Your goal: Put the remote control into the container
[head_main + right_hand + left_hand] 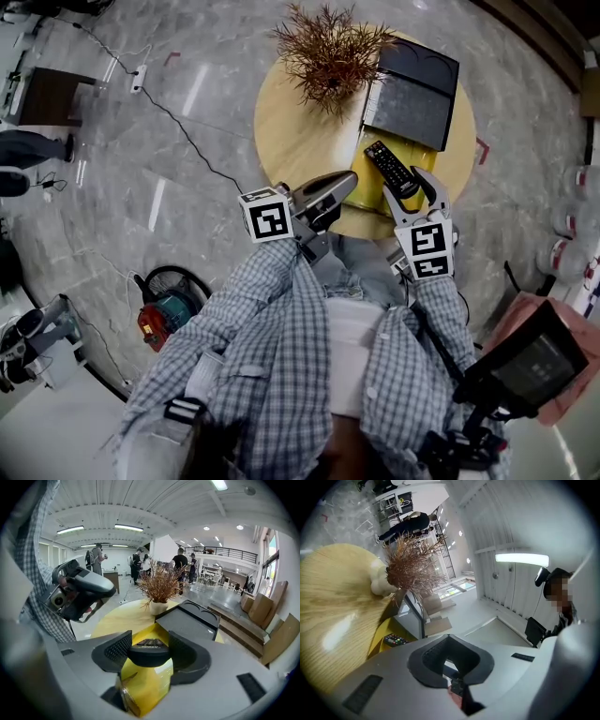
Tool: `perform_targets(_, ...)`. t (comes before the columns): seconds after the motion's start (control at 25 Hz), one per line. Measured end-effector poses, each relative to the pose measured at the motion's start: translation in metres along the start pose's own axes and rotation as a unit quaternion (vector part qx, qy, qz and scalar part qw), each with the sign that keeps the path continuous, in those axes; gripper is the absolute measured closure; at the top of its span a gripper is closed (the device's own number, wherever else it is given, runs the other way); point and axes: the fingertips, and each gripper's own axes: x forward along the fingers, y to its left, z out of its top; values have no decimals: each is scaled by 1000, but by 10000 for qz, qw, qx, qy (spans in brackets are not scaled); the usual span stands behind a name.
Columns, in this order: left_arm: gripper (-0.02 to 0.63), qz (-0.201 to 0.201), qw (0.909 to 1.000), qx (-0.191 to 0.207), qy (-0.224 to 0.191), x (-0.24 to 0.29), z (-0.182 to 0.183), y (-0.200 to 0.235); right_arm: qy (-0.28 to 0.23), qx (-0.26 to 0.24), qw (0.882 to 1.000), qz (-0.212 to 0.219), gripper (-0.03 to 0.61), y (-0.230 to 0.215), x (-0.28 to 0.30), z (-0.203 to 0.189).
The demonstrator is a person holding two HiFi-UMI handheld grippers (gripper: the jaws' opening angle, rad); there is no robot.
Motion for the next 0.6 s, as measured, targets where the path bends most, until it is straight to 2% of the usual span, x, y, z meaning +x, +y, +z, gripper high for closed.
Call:
perform_targets(0.2, 606, 202, 9996, -59, -161, -8, 6, 7, 257, 205, 9994, 81, 328, -2, 7, -24)
perform_targets(0.6, 606, 364, 9989, -16, -293, -15, 17, 11, 967, 209, 9951, 75, 328, -8, 22, -73)
